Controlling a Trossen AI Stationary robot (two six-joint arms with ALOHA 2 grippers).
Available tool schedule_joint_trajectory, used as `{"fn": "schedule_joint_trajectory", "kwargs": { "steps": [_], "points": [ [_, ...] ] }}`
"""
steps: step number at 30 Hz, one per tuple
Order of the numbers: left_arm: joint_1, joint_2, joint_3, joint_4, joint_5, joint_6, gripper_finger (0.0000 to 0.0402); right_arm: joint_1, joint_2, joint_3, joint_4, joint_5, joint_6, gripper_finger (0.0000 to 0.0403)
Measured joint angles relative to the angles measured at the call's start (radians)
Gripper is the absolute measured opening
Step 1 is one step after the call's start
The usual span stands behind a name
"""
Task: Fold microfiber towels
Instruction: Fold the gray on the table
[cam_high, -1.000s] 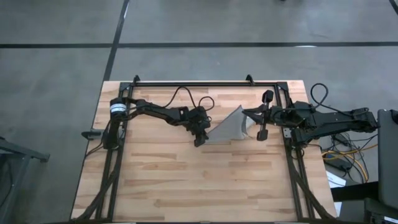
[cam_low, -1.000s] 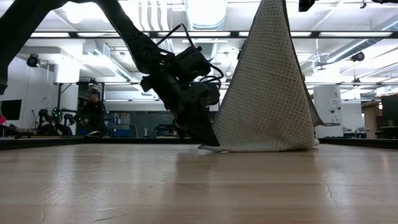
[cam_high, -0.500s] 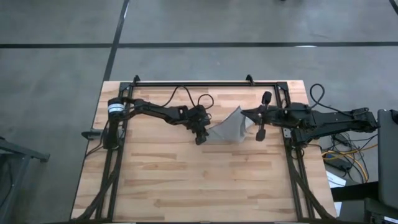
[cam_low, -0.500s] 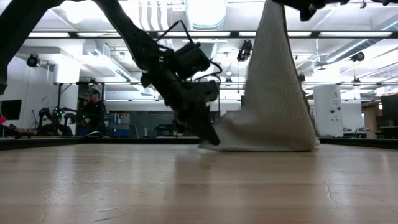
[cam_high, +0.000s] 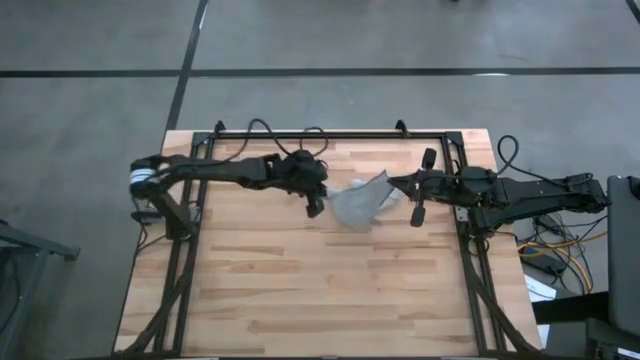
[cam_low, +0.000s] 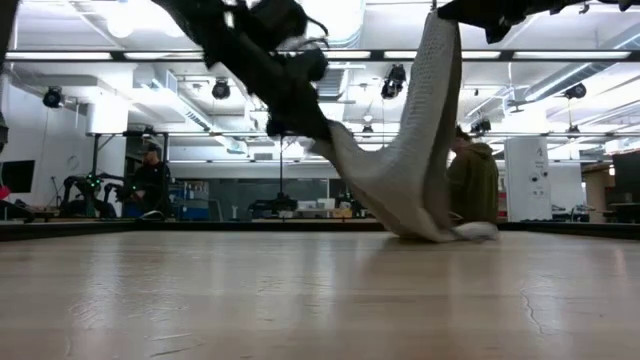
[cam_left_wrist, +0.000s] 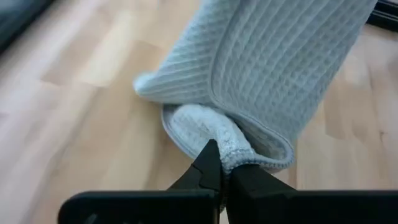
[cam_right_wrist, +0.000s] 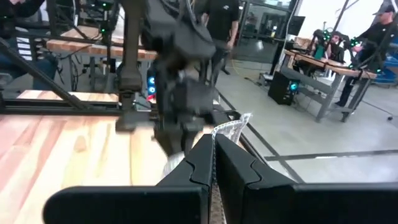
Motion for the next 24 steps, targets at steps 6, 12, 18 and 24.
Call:
{"fn": "schedule_joint_trajectory", "kwargs": {
  "steps": [6,12,18,24],
  "points": [
    [-0.003,-0.162,0.000,-0.156,-0.081,-0.022,0.0000,0.003,-0.010,0.000,0.000,0.024,0.048,0.0008],
    [-0.013,-0.277,0.000,-0.165,-0.082,-0.075,0.0000,0.026,-0.030,0.000,-0.002,0.022,0.108,0.0008],
    [-0.051,-0.355,0.000,-0.166,-0.081,-0.095,0.0000,0.099,-0.070,0.000,-0.011,0.021,0.145,0.0008],
    [-0.118,-0.419,0.000,-0.172,-0.064,-0.108,0.0000,0.181,-0.102,0.000,-0.030,0.022,0.206,0.0008]
  ]
}}
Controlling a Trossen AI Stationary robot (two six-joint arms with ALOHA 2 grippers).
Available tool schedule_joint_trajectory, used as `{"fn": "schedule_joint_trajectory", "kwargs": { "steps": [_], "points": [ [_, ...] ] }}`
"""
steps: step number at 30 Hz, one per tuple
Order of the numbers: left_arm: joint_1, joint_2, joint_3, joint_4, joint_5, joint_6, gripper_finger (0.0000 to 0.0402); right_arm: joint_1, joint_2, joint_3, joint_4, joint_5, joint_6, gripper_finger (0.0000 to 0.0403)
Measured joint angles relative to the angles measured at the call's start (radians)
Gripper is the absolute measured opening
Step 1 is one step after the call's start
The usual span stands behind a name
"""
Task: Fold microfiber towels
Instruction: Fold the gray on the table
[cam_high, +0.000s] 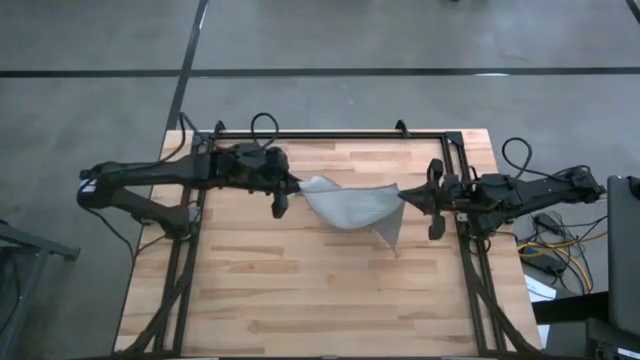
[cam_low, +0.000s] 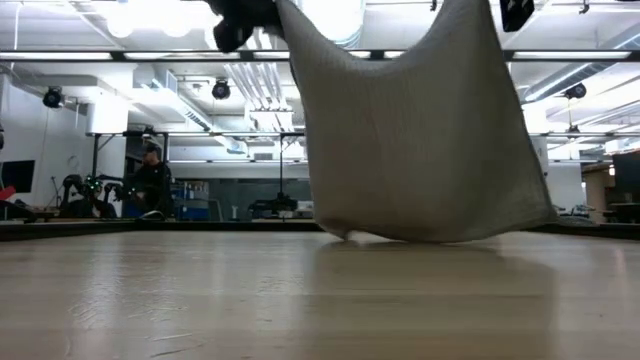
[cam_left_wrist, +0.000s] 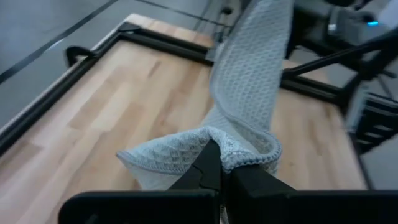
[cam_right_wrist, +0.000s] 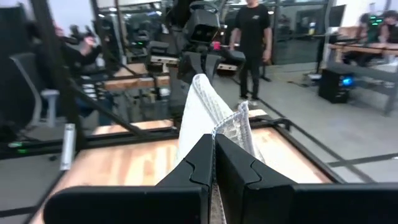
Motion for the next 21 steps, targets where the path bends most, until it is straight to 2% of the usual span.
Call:
{"fn": "schedule_joint_trajectory", "kwargs": {
  "steps": [4,9,14,18,21],
  "points": [
    [-0.061,-0.029,0.000,-0.002,0.025,-0.027,0.0000,0.043,-0.003,0.000,0.003,0.000,0.034,0.0008],
    [-0.142,-0.050,0.000,-0.058,0.113,-0.097,0.0000,0.092,0.000,0.000,0.014,0.001,0.109,0.0008],
    [-0.219,-0.073,0.000,-0.112,0.187,-0.140,0.0000,0.144,0.025,0.000,0.105,0.003,0.114,0.0008],
    [-0.259,-0.086,0.000,-0.112,0.296,-0.142,0.0000,0.188,0.060,0.000,0.156,0.002,0.044,0.0008],
    [-0.273,-0.096,0.000,-0.112,0.390,-0.174,0.0000,0.205,0.073,0.000,0.161,0.001,0.091,0.0008]
  ]
}}
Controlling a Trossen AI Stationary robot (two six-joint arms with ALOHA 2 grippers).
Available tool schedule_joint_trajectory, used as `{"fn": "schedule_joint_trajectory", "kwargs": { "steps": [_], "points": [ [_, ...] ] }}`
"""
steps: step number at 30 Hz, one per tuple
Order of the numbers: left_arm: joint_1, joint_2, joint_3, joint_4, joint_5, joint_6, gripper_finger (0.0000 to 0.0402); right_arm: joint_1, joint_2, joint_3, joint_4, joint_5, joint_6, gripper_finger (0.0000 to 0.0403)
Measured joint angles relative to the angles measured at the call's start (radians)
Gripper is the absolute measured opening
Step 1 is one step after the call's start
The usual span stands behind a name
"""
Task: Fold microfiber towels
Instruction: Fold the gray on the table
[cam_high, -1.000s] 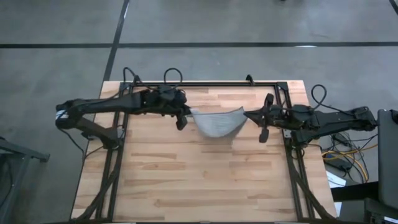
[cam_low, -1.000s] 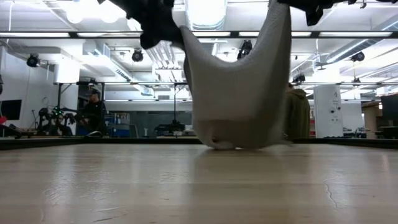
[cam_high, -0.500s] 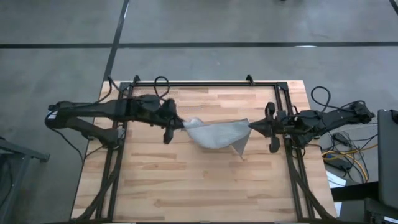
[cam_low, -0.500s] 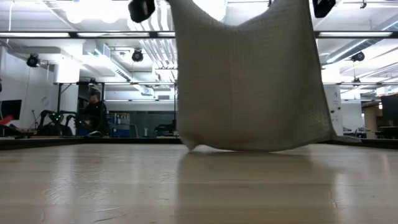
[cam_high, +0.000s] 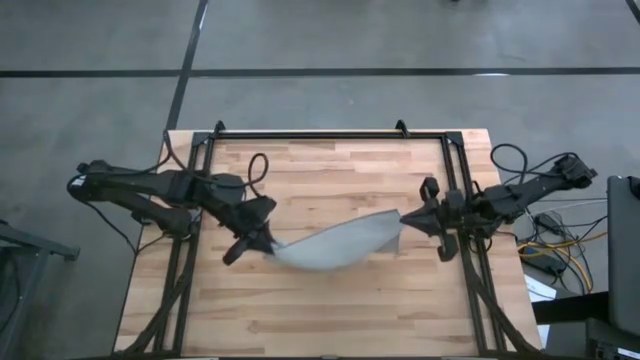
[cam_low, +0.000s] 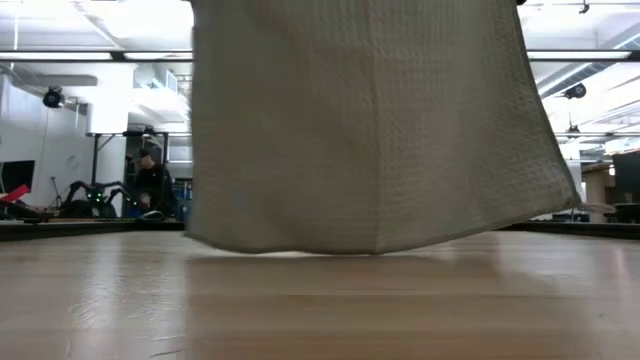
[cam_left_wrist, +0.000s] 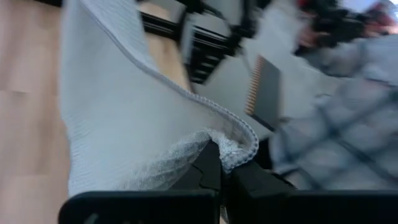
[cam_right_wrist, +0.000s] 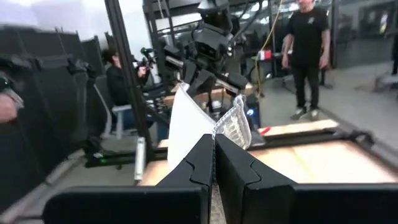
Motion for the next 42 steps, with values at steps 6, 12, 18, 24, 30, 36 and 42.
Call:
{"fn": "schedule_joint_trajectory", "kwargs": {
  "steps": [6,12,18,24,30,36,42],
  "points": [
    [-0.008,-0.008,0.000,0.000,0.113,-0.063,0.0000,0.034,0.030,0.000,0.000,-0.001,0.135,0.0008],
    [-0.008,-0.008,0.000,0.000,0.264,-0.143,0.0003,0.070,0.031,0.000,0.001,-0.001,0.139,0.0008],
    [-0.008,-0.008,0.000,-0.002,0.410,-0.239,0.0002,0.084,0.002,0.000,0.003,-0.001,0.144,0.0008],
    [-0.008,-0.008,0.000,0.000,0.432,-0.260,0.0003,0.089,0.002,0.000,0.005,-0.002,0.226,0.0008],
    [-0.008,-0.003,0.000,0.000,0.432,-0.282,0.0002,0.146,0.036,0.000,0.019,-0.002,0.248,0.0008],
    [-0.008,-0.002,0.000,0.000,0.442,-0.291,0.0001,0.209,0.065,0.000,0.107,-0.001,0.260,0.0008],
    [-0.008,-0.002,0.000,0.001,0.479,-0.306,0.0002,0.242,0.070,0.000,0.144,0.020,0.279,0.0008]
  ]
}}
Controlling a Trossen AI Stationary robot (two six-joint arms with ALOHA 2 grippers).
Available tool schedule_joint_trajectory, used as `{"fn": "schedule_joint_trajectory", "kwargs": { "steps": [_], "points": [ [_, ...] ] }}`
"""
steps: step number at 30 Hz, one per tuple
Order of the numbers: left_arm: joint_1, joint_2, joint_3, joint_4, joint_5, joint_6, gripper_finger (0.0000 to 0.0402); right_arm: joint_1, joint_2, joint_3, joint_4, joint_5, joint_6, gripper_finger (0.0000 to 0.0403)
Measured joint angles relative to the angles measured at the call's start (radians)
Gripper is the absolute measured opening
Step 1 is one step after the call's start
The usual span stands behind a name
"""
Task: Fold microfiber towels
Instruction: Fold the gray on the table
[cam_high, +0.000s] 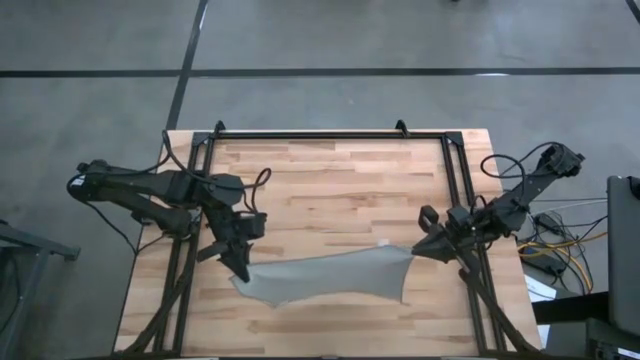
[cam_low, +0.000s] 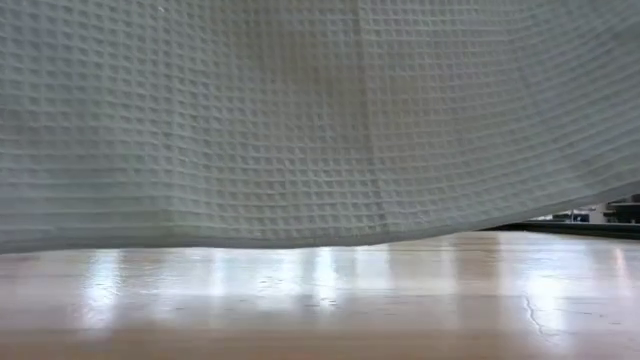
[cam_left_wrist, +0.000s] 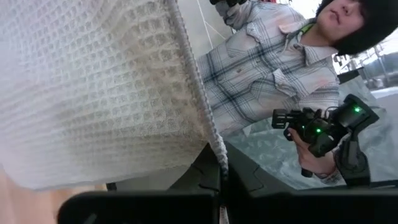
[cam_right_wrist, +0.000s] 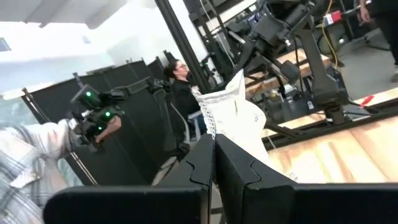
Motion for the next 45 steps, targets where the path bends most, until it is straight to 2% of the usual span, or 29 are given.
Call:
{"fn": "schedule_joint_trajectory", "kwargs": {
  "steps": [4,10,18,24,33,40,45],
  "points": [
    [0.000,0.000,0.000,0.000,0.024,-0.029,0.0001,0.014,0.000,0.000,-0.005,0.001,0.064,0.0008],
    [0.010,0.001,0.000,-0.036,0.001,0.032,0.0001,0.016,0.000,0.000,-0.059,0.007,0.104,0.0008],
    [0.052,0.002,-0.001,-0.248,-0.125,0.180,0.0002,0.016,0.000,0.000,-0.184,0.080,0.186,0.0008],
    [0.092,0.003,-0.023,-0.243,-0.143,0.228,0.0003,0.016,0.000,0.000,-0.235,0.115,0.198,0.0008],
    [0.149,0.005,-0.128,-0.239,-0.249,0.274,0.0002,0.016,0.007,0.000,-0.451,0.199,0.370,0.0008],
    [0.210,0.005,-0.228,-0.184,-0.269,0.313,0.0003,0.015,0.013,0.000,-0.455,0.272,0.332,0.0008],
    [0.259,0.005,-0.290,-0.062,-0.308,0.333,0.0002,0.015,0.020,0.000,-0.456,0.363,0.331,0.0008]
  ]
}}
